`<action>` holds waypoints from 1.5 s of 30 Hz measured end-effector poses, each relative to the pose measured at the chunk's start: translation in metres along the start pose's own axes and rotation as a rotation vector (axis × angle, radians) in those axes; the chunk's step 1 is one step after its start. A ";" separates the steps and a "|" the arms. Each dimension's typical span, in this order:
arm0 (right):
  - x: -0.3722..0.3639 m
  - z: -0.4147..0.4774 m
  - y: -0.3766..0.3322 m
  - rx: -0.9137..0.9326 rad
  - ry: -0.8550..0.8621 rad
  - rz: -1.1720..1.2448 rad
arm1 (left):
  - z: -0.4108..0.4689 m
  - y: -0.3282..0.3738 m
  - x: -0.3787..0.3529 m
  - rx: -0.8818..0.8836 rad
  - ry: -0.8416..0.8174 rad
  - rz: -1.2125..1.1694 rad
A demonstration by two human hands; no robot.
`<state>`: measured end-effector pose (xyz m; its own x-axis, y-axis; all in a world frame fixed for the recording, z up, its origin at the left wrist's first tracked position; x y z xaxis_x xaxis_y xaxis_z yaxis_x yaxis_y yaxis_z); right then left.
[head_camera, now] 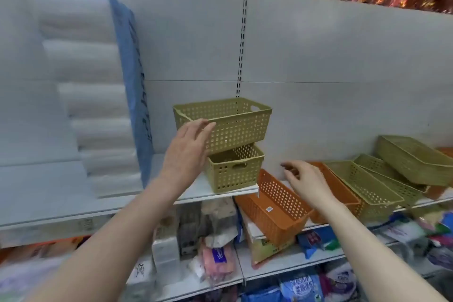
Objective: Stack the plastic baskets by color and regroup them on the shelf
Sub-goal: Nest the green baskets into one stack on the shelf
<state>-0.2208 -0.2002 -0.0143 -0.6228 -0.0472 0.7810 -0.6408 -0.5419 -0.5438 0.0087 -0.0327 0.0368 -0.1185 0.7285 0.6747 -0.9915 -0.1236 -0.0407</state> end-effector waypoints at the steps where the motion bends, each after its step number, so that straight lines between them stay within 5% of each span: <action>1: -0.006 0.010 -0.007 0.004 -0.008 0.030 | 0.009 -0.007 -0.006 0.020 -0.035 0.056; 6: -0.035 0.061 -0.025 -0.056 -0.128 0.130 | 0.035 -0.032 -0.024 0.138 -0.147 0.125; 10: -0.062 0.104 -0.020 -0.226 -0.326 0.376 | 0.044 -0.032 -0.017 0.211 -0.019 0.020; 15: -0.088 0.133 -0.018 -0.344 -0.563 0.274 | 0.036 -0.007 -0.008 0.214 0.109 0.097; 23: -0.034 0.171 0.033 -0.273 -0.328 0.158 | 0.008 0.032 -0.015 0.443 0.220 0.064; 29: -0.020 0.160 0.074 -0.292 -0.316 0.036 | -0.009 0.051 -0.074 0.524 -0.002 0.208; 36: -0.016 0.141 0.108 -0.404 -0.278 0.130 | -0.008 0.063 -0.100 0.407 -0.211 0.152; 38: -0.017 0.134 0.112 -0.378 -0.251 0.153 | -0.007 0.040 -0.086 0.527 -0.168 0.196; 41: -0.024 0.124 0.119 -0.377 -0.253 0.221 | -0.019 -0.017 -0.077 0.881 -0.342 0.175; 45: -0.035 0.114 0.118 -0.432 -0.315 0.191 | -0.026 -0.045 -0.077 1.158 -0.463 -0.239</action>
<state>-0.2234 -0.3579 -0.0702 -0.6242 -0.3951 0.6740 -0.6963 -0.1099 -0.7092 0.0608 -0.0652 -0.0324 0.3182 0.5400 0.7791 -0.3309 -0.7069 0.6251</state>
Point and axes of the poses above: each hand's wrist, its own z-axis towards the middle knuckle, its own x-axis out of the back of the hand, y = z × x, the point moved 5 cm from there along z, towards the middle knuckle, and after that the axes turned 7 degrees about -x, right-handed, at the moved point
